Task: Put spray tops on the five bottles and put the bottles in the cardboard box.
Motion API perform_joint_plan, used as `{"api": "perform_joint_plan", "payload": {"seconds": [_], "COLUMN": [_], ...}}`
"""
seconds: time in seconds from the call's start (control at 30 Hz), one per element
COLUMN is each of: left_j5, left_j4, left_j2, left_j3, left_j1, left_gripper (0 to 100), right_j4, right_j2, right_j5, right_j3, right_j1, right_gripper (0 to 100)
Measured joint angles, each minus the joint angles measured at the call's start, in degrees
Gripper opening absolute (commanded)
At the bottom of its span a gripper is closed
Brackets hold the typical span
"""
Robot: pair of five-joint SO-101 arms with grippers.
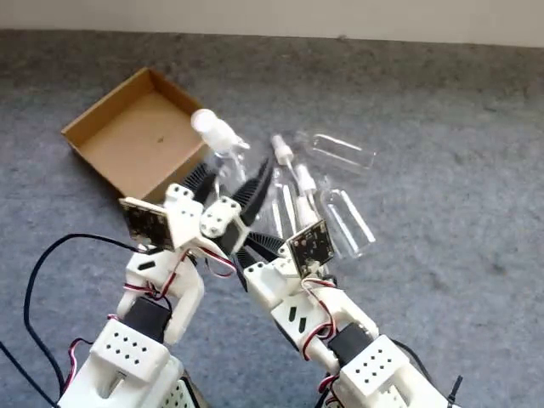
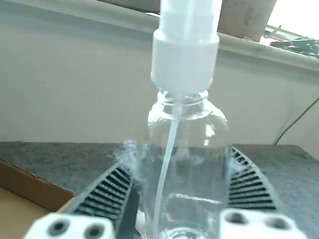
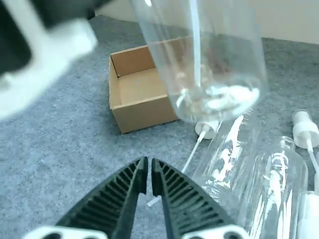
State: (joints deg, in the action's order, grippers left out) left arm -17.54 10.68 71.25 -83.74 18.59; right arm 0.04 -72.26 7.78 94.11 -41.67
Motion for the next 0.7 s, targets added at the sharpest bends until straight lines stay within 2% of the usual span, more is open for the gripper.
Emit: {"api": "perform_joint_plan", "payload": {"seconds": [0.4,0.7], "left_j5": [0.0,-0.4], "left_j4": [-6.1,-9.1], "left_j2": [0.0,0.1], "left_j3": [-0.4,-0.4], "left_j1": [1.5,1.8], "left_gripper": [7,7], "right_j4": [-0.9,-0.8], "right_j2": [0.0,0.0], "right_j5": [0.0,0.0], "right_j3": [0.0,0.1], "right_j1": [0.1,8.5], "right_gripper": [0.9,0.9]}}
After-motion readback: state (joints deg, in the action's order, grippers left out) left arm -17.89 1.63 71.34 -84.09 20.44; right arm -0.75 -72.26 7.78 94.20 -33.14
